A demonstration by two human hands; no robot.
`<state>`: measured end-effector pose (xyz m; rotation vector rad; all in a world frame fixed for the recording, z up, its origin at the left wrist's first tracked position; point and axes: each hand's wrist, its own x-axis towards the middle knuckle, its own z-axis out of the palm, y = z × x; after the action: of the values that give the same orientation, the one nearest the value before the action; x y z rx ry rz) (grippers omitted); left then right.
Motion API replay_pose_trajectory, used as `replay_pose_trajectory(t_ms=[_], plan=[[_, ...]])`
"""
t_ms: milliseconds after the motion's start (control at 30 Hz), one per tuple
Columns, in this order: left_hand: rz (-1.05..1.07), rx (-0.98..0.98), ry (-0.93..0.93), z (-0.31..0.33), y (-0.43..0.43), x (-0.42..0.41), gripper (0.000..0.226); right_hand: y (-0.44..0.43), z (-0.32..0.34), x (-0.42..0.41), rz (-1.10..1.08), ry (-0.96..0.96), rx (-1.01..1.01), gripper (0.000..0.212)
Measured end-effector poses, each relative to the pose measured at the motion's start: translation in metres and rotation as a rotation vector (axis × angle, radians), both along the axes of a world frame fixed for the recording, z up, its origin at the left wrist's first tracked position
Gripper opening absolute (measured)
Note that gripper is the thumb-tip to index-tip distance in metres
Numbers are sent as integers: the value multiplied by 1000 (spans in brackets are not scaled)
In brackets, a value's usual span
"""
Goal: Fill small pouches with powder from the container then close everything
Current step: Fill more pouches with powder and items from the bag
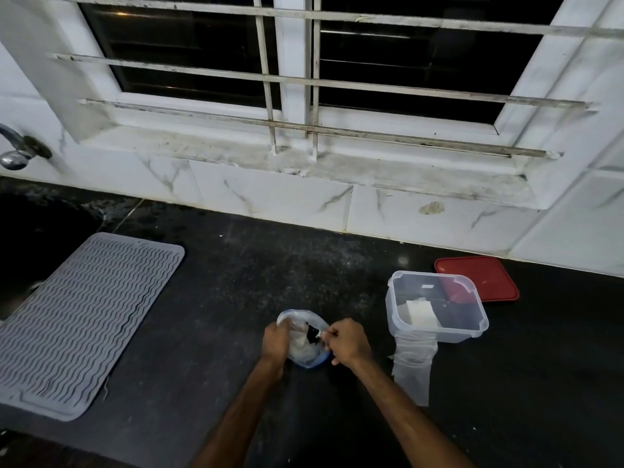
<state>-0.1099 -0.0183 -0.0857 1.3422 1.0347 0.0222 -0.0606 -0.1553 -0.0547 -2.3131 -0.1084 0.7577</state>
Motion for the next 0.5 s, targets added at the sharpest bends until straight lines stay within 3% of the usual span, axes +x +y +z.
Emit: replay_pose_trajectory(t_ms=[167,333,500], plan=[[35,163,5,2,-3,-6,17,-6,3,0,13,-19,12,19],[-122,474,24,11,-7,-14,13,-15,4,0,51,-31,-32,24],[-352,780,70,18,-11,-17,18,-18,9,-4,247,-269,-175,19]])
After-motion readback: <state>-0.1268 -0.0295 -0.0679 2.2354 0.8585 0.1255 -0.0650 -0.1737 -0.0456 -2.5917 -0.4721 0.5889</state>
